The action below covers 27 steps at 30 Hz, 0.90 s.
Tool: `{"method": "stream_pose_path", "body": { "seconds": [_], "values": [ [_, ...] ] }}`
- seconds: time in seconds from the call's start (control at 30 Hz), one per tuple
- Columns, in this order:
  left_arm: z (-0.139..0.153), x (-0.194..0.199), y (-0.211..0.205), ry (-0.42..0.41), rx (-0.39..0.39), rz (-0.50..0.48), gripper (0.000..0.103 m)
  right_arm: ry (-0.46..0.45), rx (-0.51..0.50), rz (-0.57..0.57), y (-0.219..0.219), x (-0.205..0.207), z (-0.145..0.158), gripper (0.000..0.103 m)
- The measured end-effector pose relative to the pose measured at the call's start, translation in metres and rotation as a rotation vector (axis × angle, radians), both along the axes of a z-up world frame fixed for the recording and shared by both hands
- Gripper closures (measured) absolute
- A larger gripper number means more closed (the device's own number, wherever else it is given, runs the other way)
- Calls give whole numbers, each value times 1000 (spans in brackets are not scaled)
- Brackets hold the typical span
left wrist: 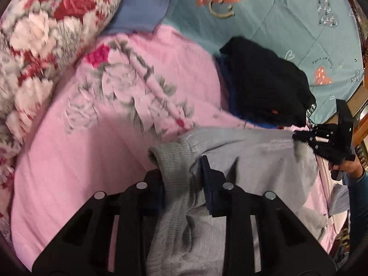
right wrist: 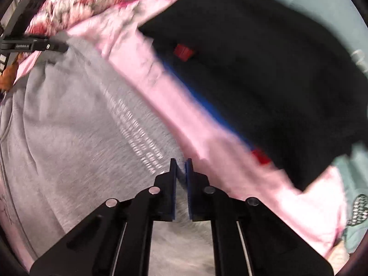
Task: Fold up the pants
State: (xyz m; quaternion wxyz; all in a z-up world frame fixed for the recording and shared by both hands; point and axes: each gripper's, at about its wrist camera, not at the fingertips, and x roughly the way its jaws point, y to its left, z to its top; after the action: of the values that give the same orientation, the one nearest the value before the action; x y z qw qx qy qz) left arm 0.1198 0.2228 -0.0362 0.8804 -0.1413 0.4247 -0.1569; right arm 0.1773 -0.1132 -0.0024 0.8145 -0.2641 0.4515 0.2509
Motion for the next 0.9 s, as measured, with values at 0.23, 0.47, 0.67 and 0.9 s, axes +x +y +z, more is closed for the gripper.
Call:
{"method": "stream_pose_path", "body": {
  "seconds": [0.23,0.47,0.67,0.9],
  "values": [
    [-36,19,-3,99,94,28,41,18,-112,6,21,22,-17,61],
    [-40,35,-12,128,23,-28,26,91,-59,47,28,63,-29,53],
    [-36,39,-21,104,109,-5,46,115,-102,90,40,82,-18,83],
    [1,13,-8,-18,91,2,76,-41,-148,111,54,69,50,100]
  ]
}}
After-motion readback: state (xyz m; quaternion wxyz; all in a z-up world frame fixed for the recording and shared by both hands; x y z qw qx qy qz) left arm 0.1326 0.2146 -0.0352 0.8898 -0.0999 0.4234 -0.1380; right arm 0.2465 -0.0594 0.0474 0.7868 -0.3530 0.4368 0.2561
